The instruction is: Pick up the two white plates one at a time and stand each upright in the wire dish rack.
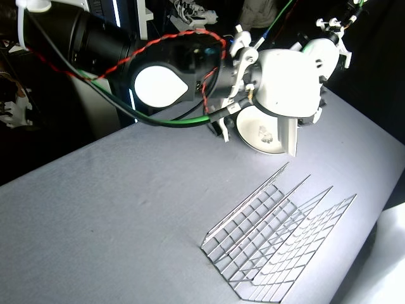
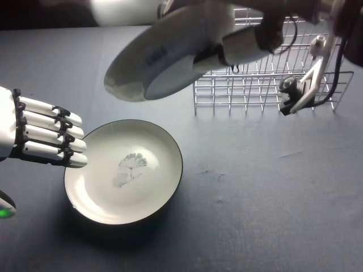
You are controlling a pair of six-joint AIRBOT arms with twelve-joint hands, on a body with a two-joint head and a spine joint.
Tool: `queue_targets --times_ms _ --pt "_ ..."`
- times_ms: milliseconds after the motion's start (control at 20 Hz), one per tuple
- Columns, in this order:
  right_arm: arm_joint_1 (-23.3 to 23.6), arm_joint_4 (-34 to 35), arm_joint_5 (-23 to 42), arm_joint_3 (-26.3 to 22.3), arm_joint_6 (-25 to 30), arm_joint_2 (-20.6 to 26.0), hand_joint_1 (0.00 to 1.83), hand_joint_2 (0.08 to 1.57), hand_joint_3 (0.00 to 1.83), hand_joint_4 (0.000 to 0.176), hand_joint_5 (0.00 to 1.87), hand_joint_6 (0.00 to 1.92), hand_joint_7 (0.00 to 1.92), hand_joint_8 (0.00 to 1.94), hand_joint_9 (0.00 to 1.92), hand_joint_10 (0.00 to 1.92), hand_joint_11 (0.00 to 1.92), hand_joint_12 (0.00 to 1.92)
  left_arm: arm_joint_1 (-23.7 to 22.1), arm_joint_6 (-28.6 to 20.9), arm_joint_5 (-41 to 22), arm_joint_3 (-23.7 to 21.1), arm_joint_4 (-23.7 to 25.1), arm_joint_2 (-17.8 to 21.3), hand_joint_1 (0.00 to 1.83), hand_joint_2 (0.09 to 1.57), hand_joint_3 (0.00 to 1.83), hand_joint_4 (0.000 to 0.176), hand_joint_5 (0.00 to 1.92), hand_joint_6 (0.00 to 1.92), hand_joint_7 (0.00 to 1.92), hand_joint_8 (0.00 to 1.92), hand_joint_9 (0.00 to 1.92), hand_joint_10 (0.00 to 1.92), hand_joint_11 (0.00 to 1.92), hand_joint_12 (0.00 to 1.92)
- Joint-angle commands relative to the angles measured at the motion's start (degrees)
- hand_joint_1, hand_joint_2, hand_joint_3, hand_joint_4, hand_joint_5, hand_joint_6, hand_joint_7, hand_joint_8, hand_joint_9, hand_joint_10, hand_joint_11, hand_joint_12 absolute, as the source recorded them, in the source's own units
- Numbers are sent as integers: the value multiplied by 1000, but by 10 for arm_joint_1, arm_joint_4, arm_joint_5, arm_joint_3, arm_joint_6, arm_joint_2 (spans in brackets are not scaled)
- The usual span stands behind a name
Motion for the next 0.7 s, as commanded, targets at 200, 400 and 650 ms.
queue_targets --times_ms 200,400,650 --pt "39 87 16 10 3 3 1501 1048 0 0 1027 757 1085 742 1095 787 942 1414 -17 -10 -7 4 -22 7 0 1275 1 0 108 2 108 2 72 1 0 186" --pt "57 140 -14 37 1 3 1502 1050 1 0 1040 659 1113 700 1126 828 859 1496 -17 -12 -5 8 -18 5 0 1265 0 0 99 7 98 7 55 6 14 61" --pt "74 177 -31 77 0 3 1501 1044 1 0 1038 704 1139 612 1122 808 904 1462 -19 -13 -5 7 -15 4 0 1266 3 0 47 3 42 3 13 3 6 28"
